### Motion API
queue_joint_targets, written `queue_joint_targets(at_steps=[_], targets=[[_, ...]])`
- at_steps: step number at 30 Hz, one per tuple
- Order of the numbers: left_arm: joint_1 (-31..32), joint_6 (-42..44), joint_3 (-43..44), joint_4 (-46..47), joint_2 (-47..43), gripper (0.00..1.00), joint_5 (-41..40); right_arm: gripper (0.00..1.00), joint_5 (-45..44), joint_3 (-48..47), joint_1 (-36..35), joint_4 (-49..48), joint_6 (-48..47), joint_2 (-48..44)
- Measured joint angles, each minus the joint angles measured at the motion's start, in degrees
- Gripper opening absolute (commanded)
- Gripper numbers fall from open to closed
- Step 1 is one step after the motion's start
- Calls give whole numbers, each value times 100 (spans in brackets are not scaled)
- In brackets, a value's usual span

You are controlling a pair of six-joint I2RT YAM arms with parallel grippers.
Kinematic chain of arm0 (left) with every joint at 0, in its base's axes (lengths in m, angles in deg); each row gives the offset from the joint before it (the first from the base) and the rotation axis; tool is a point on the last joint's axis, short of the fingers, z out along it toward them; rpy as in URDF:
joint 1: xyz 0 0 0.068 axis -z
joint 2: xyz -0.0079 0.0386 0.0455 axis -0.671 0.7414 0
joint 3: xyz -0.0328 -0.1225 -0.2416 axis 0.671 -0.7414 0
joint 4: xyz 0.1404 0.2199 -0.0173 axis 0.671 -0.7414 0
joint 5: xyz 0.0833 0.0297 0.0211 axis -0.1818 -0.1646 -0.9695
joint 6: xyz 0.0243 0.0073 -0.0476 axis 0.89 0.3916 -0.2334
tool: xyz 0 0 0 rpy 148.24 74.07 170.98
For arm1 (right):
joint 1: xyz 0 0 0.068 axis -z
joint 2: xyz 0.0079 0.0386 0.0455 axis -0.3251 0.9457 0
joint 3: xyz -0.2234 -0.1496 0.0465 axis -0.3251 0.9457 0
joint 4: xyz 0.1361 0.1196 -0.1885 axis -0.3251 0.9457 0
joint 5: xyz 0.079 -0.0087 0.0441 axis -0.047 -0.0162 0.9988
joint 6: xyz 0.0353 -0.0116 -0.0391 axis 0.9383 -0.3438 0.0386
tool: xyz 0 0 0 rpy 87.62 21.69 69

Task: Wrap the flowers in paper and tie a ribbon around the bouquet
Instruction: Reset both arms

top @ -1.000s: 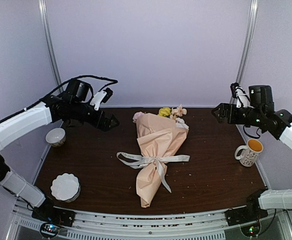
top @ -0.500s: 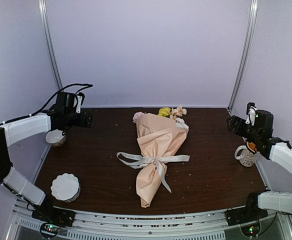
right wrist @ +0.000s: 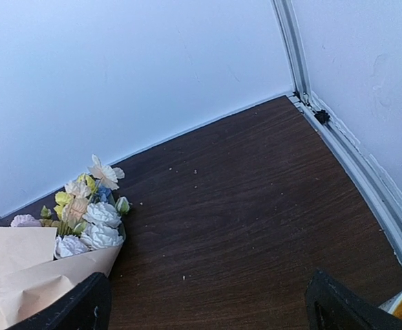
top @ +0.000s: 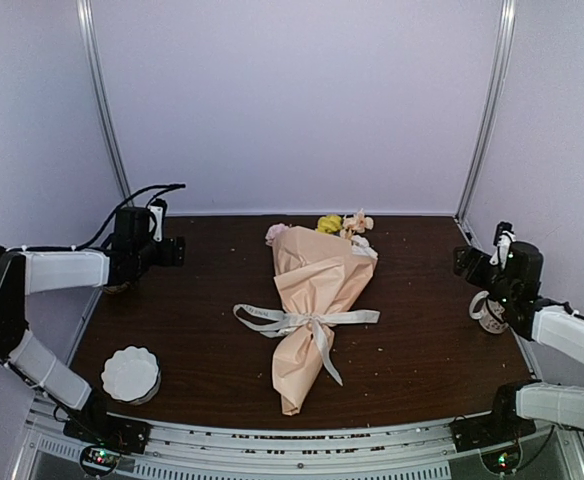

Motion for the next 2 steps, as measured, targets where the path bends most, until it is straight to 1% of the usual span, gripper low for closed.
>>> queue_joint_targets(at_steps=[2], targets=[[0,-70,-7,118,59,98,57,100,166,70,2,-146,15,28]])
